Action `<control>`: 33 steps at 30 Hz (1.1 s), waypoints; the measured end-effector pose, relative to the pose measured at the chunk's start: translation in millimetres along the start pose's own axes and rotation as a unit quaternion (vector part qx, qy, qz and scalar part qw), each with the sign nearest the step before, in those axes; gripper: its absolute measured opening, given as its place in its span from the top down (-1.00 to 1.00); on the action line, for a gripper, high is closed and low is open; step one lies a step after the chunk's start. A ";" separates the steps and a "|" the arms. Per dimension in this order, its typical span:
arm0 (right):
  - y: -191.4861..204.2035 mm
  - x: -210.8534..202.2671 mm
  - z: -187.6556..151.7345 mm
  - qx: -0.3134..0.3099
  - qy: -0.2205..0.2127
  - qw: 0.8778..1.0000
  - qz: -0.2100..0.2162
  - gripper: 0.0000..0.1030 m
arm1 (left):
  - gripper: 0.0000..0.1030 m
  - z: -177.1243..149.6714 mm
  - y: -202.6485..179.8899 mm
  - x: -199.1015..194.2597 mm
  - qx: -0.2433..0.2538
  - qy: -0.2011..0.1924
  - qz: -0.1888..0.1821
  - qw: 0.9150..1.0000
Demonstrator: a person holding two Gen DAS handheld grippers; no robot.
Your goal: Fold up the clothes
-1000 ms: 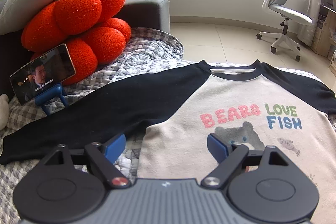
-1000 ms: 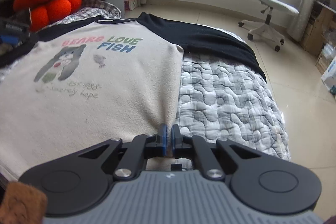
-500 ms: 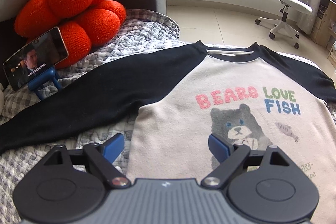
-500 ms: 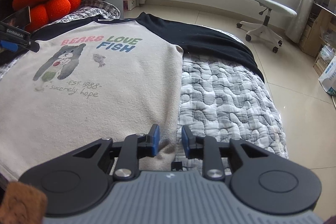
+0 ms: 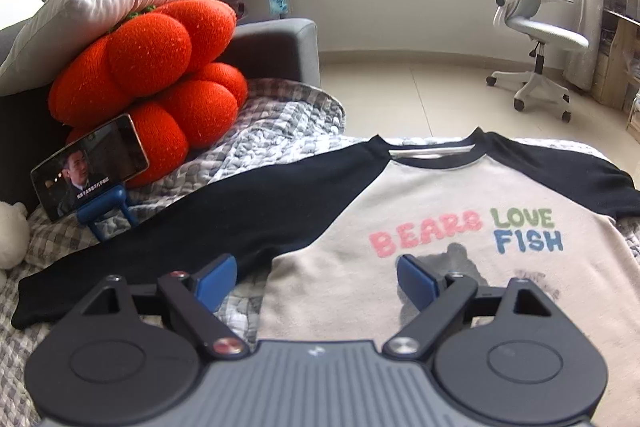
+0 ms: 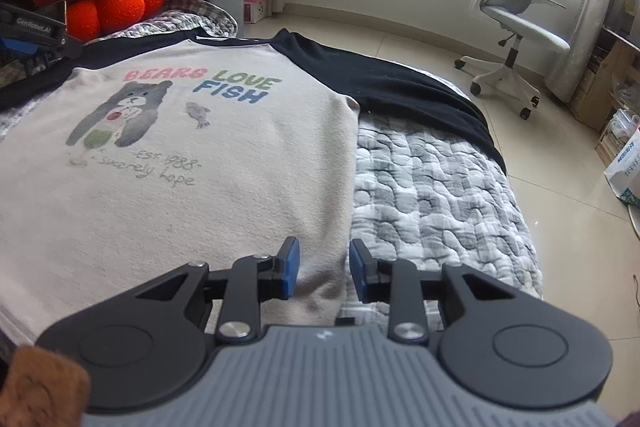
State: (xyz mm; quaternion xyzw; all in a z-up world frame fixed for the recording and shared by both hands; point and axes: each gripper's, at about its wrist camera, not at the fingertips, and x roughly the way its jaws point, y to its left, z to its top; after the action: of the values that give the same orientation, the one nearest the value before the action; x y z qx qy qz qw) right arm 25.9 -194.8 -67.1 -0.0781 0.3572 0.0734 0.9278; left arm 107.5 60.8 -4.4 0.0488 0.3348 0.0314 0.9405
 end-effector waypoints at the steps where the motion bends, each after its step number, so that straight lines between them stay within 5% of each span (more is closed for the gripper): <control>1: 1.8 -0.4 0.0 -0.002 -0.001 1.000 0.003 0.38 | -0.72 -0.2 -0.6 -1.1 0.000 -0.001 -0.002 1.000; 7: 10.2 -0.9 1.6 -0.011 -0.005 1.000 0.009 0.38 | -0.72 -2.9 -6.0 -7.7 -0.002 0.000 -0.014 1.000; 18: 22.4 -1.8 6.2 -0.024 -0.013 0.999 0.021 0.32 | -0.75 -18.7 -21.9 -18.4 -0.039 0.100 -0.090 0.990; 25: 17.1 -4.1 3.0 -0.013 -0.015 1.000 0.021 0.30 | -0.74 -44.8 -22.9 -34.0 -0.017 0.099 -0.069 0.993; 33: 13.3 -12.1 -9.1 -0.003 -0.021 1.000 0.014 0.30 | -0.67 -81.2 14.5 -52.1 -0.057 0.108 -0.046 0.991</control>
State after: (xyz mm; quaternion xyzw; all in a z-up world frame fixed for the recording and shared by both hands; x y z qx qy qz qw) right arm 8.6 -184.6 -66.9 -0.0745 0.3389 0.0887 0.9337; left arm 15.4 76.1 -32.7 -0.0239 0.4343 0.0122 0.9004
